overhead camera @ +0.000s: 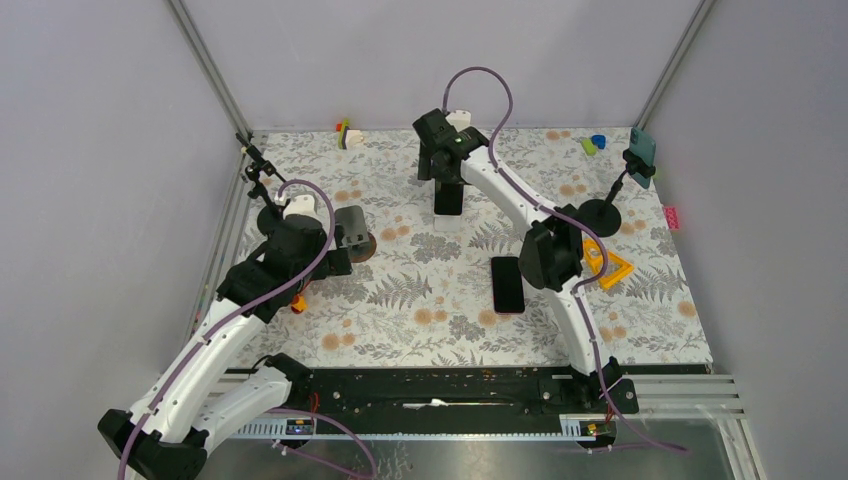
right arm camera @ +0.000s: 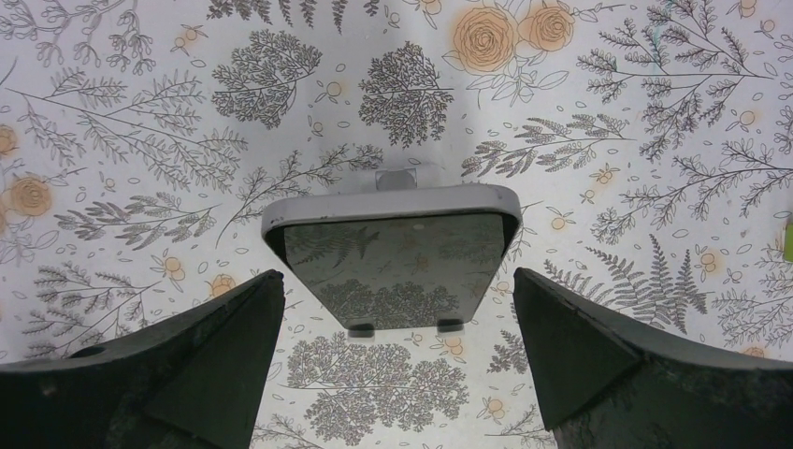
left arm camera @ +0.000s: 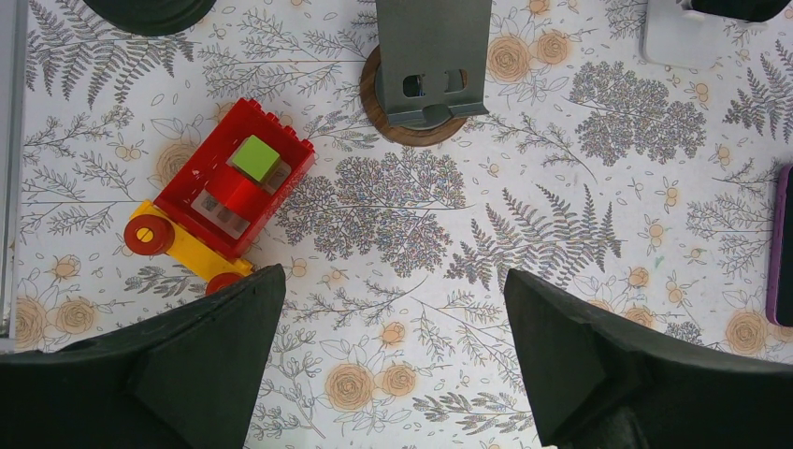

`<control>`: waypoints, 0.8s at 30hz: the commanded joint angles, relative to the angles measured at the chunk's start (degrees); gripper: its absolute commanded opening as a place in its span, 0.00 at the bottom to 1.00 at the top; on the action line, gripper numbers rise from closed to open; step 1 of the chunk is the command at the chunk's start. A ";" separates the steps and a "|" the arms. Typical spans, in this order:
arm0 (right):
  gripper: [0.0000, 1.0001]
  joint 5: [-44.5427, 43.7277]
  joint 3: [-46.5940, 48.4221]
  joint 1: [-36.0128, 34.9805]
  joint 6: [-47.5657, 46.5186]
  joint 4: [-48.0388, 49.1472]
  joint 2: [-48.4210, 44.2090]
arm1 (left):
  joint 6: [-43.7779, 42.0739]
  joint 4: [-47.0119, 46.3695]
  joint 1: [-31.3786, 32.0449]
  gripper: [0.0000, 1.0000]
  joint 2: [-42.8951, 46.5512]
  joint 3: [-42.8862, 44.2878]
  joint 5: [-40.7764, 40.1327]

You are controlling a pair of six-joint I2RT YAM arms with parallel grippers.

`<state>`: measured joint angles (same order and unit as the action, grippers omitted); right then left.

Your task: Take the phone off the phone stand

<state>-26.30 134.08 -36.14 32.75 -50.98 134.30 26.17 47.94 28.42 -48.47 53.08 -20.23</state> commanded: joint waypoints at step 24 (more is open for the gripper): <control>0.80 0.82 5.41 1.41 -2.96 -0.56 4.89 | 0.11 -1.27 0.22 0.99 0.20 -0.17 -0.80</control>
<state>-25.76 136.44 -35.27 30.46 -50.92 138.63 26.17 47.99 28.47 -48.49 52.86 -20.23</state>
